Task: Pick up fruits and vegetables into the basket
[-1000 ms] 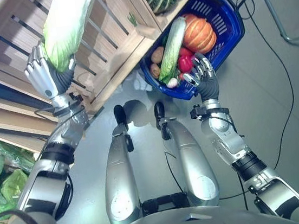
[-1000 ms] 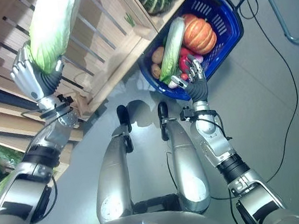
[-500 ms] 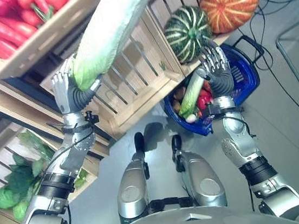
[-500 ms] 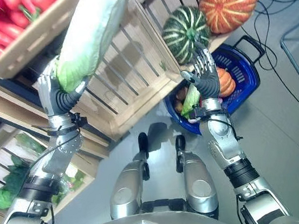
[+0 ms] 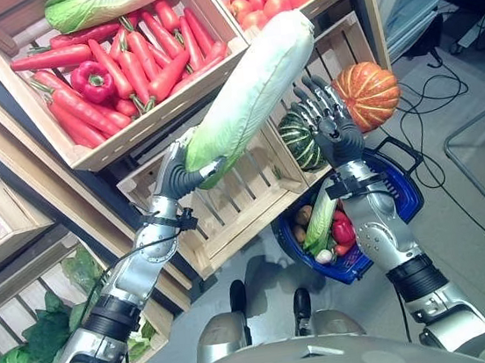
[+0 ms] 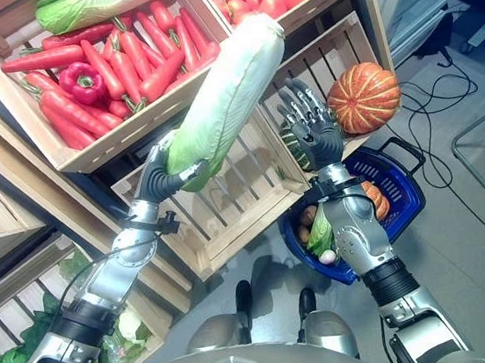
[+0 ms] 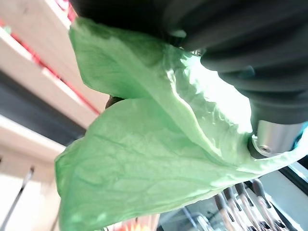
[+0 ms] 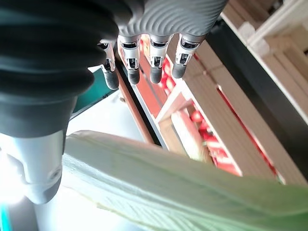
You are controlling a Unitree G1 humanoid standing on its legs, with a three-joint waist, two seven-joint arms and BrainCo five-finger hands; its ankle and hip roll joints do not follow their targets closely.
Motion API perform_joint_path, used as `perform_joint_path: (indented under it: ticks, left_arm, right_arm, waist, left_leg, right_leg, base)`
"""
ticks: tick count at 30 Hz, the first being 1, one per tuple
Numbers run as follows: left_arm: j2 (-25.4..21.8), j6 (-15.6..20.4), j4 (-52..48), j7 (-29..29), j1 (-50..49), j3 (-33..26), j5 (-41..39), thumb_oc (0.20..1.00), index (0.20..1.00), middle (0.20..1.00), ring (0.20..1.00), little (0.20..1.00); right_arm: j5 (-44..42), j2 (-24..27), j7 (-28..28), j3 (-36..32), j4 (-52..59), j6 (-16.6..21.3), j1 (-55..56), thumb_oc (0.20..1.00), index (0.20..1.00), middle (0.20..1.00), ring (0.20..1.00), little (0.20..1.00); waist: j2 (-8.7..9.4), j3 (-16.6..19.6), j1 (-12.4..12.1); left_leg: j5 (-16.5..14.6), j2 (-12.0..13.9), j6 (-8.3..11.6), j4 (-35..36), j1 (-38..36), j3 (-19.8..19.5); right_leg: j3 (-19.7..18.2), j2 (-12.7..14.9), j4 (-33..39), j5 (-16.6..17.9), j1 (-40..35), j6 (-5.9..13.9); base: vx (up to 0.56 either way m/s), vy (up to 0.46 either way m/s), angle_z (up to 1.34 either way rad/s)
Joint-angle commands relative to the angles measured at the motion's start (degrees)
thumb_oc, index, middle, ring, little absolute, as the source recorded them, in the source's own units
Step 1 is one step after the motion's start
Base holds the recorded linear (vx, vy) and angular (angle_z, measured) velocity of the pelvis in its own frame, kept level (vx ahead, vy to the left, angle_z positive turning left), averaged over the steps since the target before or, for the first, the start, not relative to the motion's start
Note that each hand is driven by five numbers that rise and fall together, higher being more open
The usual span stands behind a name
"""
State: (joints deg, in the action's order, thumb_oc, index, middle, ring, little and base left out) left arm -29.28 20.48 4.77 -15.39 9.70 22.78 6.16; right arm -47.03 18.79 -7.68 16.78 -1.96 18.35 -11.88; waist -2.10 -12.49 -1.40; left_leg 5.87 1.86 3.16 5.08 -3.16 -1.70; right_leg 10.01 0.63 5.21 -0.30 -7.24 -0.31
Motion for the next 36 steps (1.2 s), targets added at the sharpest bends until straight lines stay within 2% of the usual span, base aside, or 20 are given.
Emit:
perform_joint_path:
  ticks: [1, 13, 25, 30, 33, 36]
  left_arm:
    - [-0.63, 4.32, -4.73, 3.01, -0.06, 1.88, -3.44, 0.2, 0.2, 0.2, 0.2, 0.2]
    - [-2.37, 2.42, -5.65, 7.22, 0.11, 4.74, -4.05, 0.2, 0.2, 0.2, 0.2, 0.2]
    - [-3.5, -0.97, -5.36, 10.93, -0.24, 4.79, -3.44, 0.2, 0.2, 0.2, 0.2, 0.2]
    - [-4.5, -2.34, -5.16, 14.14, -0.12, 4.86, -2.04, 0.2, 0.2, 0.2, 0.2, 0.2]
    - [-5.66, -3.51, -4.83, 16.21, 0.56, 5.01, -1.29, 0.2, 0.2, 0.2, 0.2, 0.2]
    - [-6.39, -3.99, -4.31, 17.09, 0.82, 4.85, -1.86, 0.2, 0.2, 0.2, 0.2, 0.2]
  right_arm:
    - [-2.16, -2.02, -2.71, 0.39, 2.23, 1.59, -0.18, 1.0, 1.0, 1.0, 1.0, 1.0]
    - [-5.01, -1.82, -3.03, 1.77, 2.37, 1.78, -0.71, 1.0, 1.0, 1.0, 1.0, 1.0]
    - [-3.46, -0.52, -3.93, 1.9, 2.71, 1.9, -0.08, 1.0, 1.0, 1.0, 1.0, 1.0]
    - [-4.19, 0.85, -7.78, 2.2, 2.4, -0.41, -0.14, 1.0, 1.0, 1.0, 1.0, 1.0]
    - [-4.42, 3.01, -12.11, 2.58, 0.96, -2.85, -0.66, 1.0, 1.0, 1.0, 1.0, 1.0]
    - [-4.51, 4.25, -14.07, 2.96, -0.19, -3.33, -0.95, 1.0, 1.0, 1.0, 1.0, 1.0]
  waist:
    - [2.69, 5.12, -0.17]
    - [2.55, 5.76, -0.12]
    - [2.58, 6.52, 0.08]
    - [2.59, 6.78, 0.06]
    - [2.64, 6.95, 0.02]
    - [2.77, 7.11, -0.08]
  left_leg:
    - [-6.49, -2.71, -1.47, -0.08, -0.42, 1.27]
    - [-7.45, -2.72, -2.32, -0.08, -1.46, 1.93]
    - [-7.63, -2.52, -2.54, -0.08, -1.38, 2.17]
    - [-7.63, -2.45, -2.56, -0.08, -1.35, 2.2]
    - [-7.59, -2.39, -2.59, -0.08, -1.26, 2.1]
    - [-7.56, -2.34, -2.59, -0.08, -1.15, 2.16]
  right_leg:
    - [-0.46, 2.35, -0.21, 0.71, 2.03, 4.6]
    - [-1.14, 2.54, -0.21, 0.65, 1.61, 5.22]
    - [-1.43, 2.68, -0.21, 0.64, 1.92, 5.5]
    - [-1.6, 2.72, -0.21, 0.59, 1.97, 5.59]
    - [-1.48, 2.74, -0.21, 0.59, 2.11, 5.62]
    - [-1.37, 2.81, -0.21, 0.58, 2.2, 5.72]
  base:
    - [0.0, 0.0, 0.0]
    - [0.0, 0.0, 0.0]
    - [0.0, 0.0, 0.0]
    - [0.0, 0.0, 0.0]
    - [0.0, 0.0, 0.0]
    - [0.0, 0.0, 0.0]
